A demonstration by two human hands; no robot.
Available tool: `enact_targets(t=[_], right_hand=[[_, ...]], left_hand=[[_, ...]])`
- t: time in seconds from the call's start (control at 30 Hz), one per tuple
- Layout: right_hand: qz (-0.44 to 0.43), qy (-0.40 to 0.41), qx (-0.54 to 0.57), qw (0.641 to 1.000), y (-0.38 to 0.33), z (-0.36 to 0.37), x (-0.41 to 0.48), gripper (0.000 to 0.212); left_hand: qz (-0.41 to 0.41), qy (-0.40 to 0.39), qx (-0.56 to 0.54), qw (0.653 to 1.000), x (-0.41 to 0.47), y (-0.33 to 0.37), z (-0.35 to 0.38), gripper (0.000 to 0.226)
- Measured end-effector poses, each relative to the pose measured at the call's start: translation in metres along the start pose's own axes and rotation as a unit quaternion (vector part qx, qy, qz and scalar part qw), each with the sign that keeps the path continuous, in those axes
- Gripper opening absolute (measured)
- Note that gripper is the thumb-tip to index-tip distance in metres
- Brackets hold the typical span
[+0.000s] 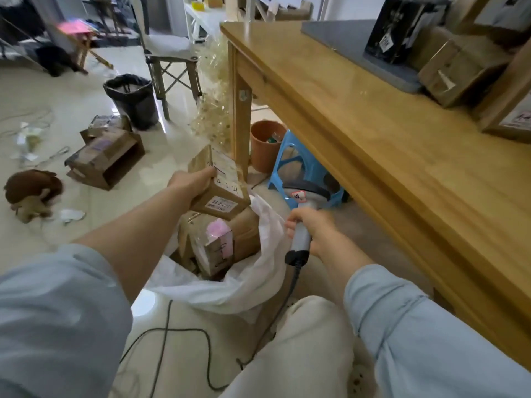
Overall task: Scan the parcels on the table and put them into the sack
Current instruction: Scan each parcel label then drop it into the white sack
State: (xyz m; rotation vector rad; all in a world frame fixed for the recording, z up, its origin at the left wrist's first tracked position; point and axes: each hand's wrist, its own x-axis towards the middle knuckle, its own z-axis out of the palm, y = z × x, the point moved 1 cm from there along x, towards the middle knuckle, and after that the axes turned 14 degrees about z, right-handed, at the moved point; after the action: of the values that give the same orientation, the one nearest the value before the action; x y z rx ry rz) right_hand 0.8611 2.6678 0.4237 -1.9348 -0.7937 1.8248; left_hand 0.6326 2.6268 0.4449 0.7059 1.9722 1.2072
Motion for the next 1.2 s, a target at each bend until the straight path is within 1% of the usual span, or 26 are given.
enact_targets(t=[0.07, 0.13, 0.23, 0.3, 0.33, 0.37, 0.47, 0.63, 0.77, 0.83, 0.93, 0.97, 1.03, 1.1, 1.17, 1.2], right_hand=[[0.02, 0.029, -0.043, 0.998, 0.007, 0.005, 0.023, 0.056], [0.042, 0.048, -0.07, 0.995, 0.014, 0.01, 0.038, 0.057], [0.082, 0.039, -0.105, 0.99, 0.022, 0.022, 0.056, 0.058], [0.104, 0.019, -0.115, 0.988, 0.025, 0.032, 0.065, 0.066], [0.118, 0.003, -0.118, 0.986, 0.026, 0.037, 0.07, 0.069], [0.132, -0.011, -0.117, 0.984, 0.027, 0.042, 0.075, 0.066], [0.17, -0.021, -0.103, 0.98, 0.036, 0.053, 0.085, 0.059], [0.205, -0.03, -0.074, 0.976, 0.059, 0.057, 0.108, 0.064], [0.158, -0.008, -0.06, 0.986, 0.044, 0.051, 0.1, 0.058], [0.125, 0.002, -0.037, 0.991, 0.032, 0.044, 0.094, 0.055], [0.057, 0.023, 0.0, 0.998, 0.011, 0.035, 0.08, 0.054], [0.038, 0.027, 0.01, 0.999, 0.005, 0.034, 0.073, 0.053], [0.006, 0.031, 0.014, 0.999, -0.004, 0.032, 0.062, 0.048], [-0.014, 0.025, 0.001, 1.0, -0.004, 0.029, 0.051, 0.039], [-0.032, 0.013, -0.033, 0.999, 0.001, 0.027, 0.043, 0.025], [-0.047, 0.009, -0.06, 0.997, 0.004, 0.028, 0.04, 0.022]], left_hand=[[-0.021, -0.007, 0.006, 1.0, 0.012, -0.012, 0.005, 0.043], [-0.031, -0.012, 0.027, 0.999, 0.022, -0.024, 0.011, 0.042], [-0.038, -0.022, 0.055, 0.998, 0.036, -0.037, 0.02, 0.039], [-0.05, -0.028, 0.061, 0.996, 0.044, -0.042, 0.025, 0.039], [-0.059, -0.028, 0.058, 0.996, 0.048, -0.044, 0.026, 0.038], [-0.068, -0.026, 0.052, 0.996, 0.051, -0.046, 0.027, 0.038], [-0.086, -0.012, 0.046, 0.995, 0.058, -0.051, 0.028, 0.039], [-0.089, -0.013, 0.056, 0.994, 0.064, -0.053, 0.03, 0.04], [-0.087, -0.035, 0.077, 0.993, 0.062, -0.049, 0.032, 0.044], [-0.088, -0.064, 0.096, 0.989, 0.061, -0.049, 0.034, 0.046], [-0.095, -0.11, 0.109, 0.983, 0.055, -0.048, 0.043, 0.043], [-0.086, -0.116, 0.103, 0.984, 0.055, -0.048, 0.049, 0.04], [-0.046, -0.101, 0.105, 0.988, 0.053, -0.047, 0.061, 0.035], [0.011, -0.084, 0.167, 0.982, 0.053, -0.048, 0.072, 0.032], [0.061, -0.076, 0.246, 0.964, 0.053, -0.054, 0.08, 0.035], [0.072, -0.065, 0.272, 0.957, 0.053, -0.057, 0.082, 0.037]])
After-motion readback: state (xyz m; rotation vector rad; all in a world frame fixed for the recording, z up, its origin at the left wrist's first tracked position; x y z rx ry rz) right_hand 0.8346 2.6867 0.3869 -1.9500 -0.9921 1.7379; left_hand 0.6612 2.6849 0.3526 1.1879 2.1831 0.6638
